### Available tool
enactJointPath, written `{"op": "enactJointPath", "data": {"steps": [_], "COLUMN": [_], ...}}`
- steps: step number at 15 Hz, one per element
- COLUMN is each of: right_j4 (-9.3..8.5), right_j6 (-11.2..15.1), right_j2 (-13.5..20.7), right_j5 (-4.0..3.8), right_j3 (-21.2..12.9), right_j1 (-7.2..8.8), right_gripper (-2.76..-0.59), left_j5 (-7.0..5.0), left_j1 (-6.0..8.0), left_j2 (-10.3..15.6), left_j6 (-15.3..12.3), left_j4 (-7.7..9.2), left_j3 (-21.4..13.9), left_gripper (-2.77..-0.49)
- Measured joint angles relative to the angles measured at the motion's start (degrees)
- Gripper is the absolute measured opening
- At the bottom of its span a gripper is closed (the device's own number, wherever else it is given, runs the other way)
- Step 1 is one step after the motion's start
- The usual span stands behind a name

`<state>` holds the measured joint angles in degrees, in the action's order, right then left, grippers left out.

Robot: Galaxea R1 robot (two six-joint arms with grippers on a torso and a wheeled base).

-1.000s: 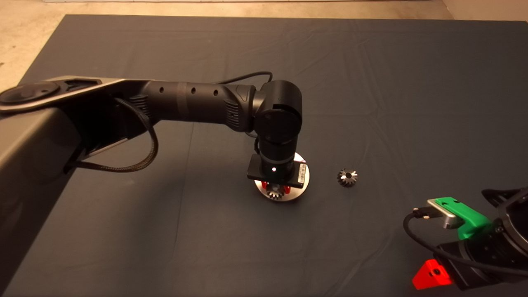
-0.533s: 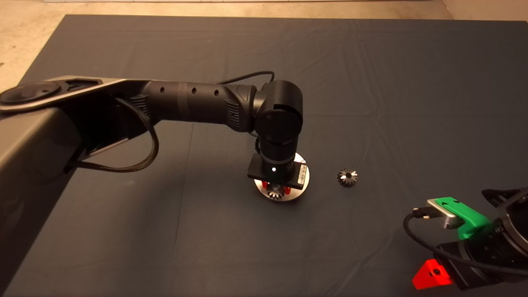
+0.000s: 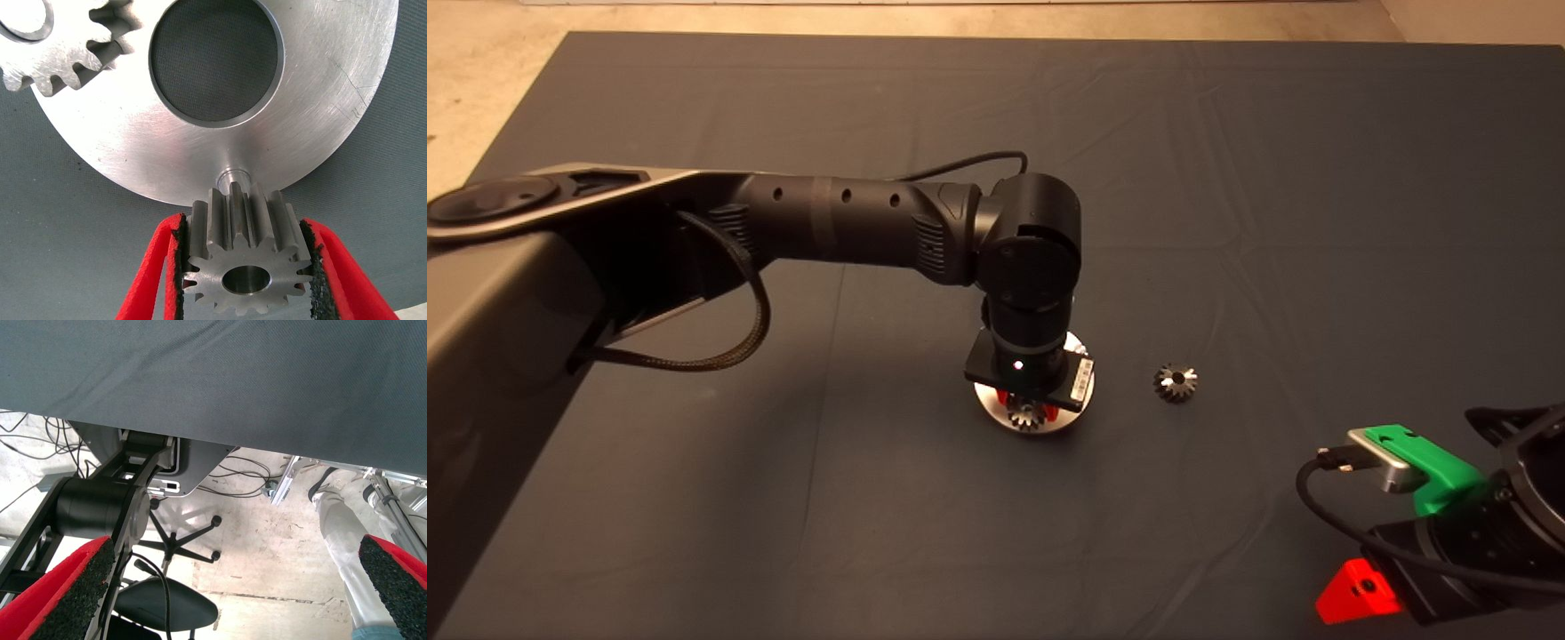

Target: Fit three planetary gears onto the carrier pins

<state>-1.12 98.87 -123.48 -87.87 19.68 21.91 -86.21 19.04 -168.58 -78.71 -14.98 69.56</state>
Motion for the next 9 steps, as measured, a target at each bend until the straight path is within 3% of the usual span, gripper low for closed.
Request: {"op": "enactJointPath", "data": {"steps": [9], "right_j4": [0.0], "right_j6": [0.0], "right_j2": [0.0], "right_j5": [0.0], "right_j3": [0.0], "right_j1": [0.0], "right_gripper": [-0.63], "left_j5": [0.11], "left_j1": [-0.37], "left_j2": [0.0], "left_j6": [0.0], "left_j4": [-0.15], "left_j3": [0.2], "left_gripper": [-2.37]}}
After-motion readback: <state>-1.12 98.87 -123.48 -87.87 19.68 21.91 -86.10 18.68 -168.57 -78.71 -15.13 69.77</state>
